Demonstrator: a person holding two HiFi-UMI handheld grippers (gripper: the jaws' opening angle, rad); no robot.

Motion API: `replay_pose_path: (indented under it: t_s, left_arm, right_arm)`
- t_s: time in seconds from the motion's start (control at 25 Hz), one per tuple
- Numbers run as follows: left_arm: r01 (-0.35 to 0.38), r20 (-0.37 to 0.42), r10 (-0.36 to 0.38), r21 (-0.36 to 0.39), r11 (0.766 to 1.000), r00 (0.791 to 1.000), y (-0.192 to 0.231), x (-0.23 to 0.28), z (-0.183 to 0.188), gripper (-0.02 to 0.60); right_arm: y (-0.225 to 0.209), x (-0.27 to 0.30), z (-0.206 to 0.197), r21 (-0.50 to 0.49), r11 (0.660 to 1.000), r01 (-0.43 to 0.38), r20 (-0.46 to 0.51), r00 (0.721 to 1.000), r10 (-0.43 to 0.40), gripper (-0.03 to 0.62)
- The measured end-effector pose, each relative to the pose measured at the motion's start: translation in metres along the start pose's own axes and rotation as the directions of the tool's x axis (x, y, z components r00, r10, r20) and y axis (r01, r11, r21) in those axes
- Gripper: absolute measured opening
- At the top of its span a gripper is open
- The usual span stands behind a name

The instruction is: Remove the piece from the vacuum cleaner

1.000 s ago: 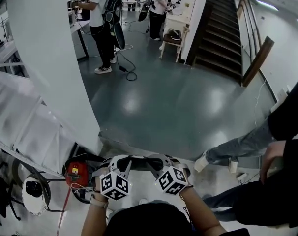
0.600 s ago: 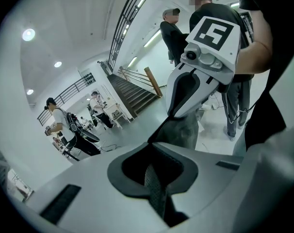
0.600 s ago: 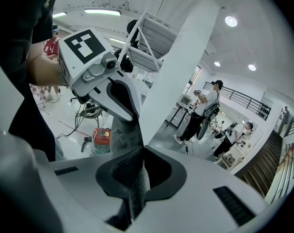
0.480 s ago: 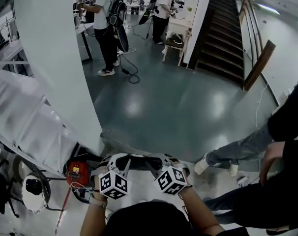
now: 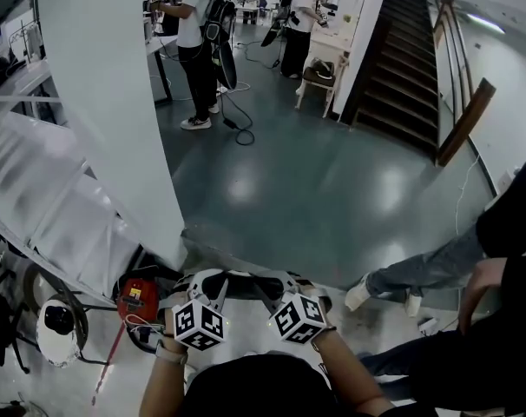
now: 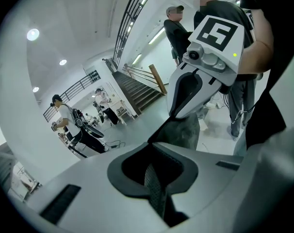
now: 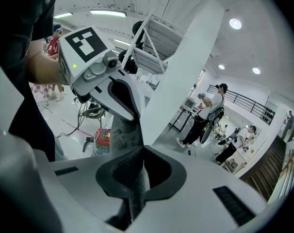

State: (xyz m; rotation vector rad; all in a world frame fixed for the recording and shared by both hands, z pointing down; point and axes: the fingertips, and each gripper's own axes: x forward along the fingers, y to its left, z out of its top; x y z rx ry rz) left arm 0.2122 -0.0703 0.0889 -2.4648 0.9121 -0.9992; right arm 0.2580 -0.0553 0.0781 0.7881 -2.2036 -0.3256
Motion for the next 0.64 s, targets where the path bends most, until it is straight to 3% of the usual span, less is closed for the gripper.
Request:
replay_pose_path:
  t_s: [0.64]
  left_arm:
    - [0.007, 0.002, -0.007, 0.014, 1.000, 1.000, 0.002, 0.012, 0.004, 0.031]
  right_arm:
    - [-0.007, 0.003, -0.008, 0.006, 1.000, 0.013, -0.012, 1.000, -0.013, 0.035]
